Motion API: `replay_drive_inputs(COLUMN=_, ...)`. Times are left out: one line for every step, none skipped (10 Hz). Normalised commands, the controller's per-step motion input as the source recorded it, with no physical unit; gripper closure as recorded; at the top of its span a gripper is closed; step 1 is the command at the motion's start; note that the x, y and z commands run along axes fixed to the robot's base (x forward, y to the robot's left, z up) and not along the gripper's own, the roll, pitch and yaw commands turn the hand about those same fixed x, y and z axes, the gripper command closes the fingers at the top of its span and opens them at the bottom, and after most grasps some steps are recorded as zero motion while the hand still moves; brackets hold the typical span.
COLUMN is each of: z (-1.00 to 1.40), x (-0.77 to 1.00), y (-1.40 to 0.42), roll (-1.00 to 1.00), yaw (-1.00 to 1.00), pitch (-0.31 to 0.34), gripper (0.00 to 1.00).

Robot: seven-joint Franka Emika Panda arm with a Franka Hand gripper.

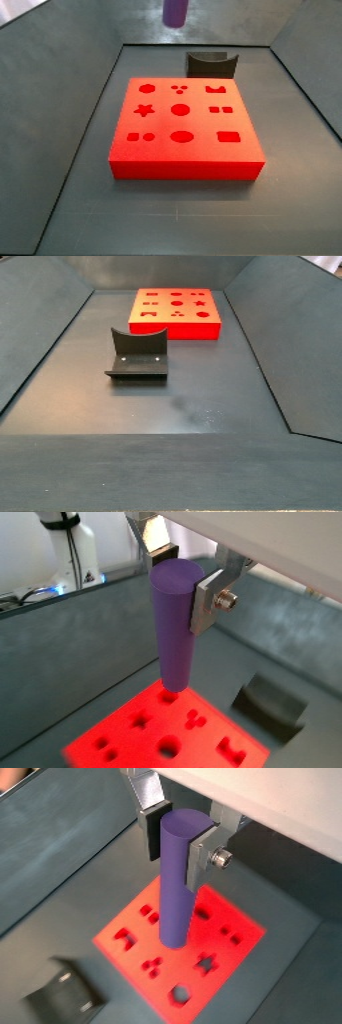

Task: Pick up the round object. Move up. Place the round object on the fixture. Regrasp the round object. Move to above the board. Insert the round object.
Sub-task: Move to above the board, then insert the round object.

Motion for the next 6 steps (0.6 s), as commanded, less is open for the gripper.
replay_drive_inputs(z=0.02, x=-0.19, y=-0.08, roll=-0.89, yaw=-0.07, pitch=-0.144, gripper=1.0)
replay_drive_inputs(z=0.01, x=-0.13, y=-0.03, roll=-0.58, yaw=-0.04, pitch=-0.121, gripper=1.0)
replay_drive_inputs(z=0.0, x=-0.09, y=-0.01, roll=-0.34, yaw=-0.02, pitch=-0.092, gripper=1.0)
replay_drive_inputs(z=0.0, x=-0.07, y=0.0, roll=-0.24, yaw=-0.02, pitch=-0.069, gripper=1.0)
replay_drive_inputs(z=-0.56, x=0.4, y=0.28, roll=-0.24, yaw=-0.36, pitch=0.07, gripper=1.0)
replay_drive_inputs(z=-0.62, x=0.22, y=0.32, roll=-0.23, yaw=-0.37, pitch=0.049, gripper=1.0)
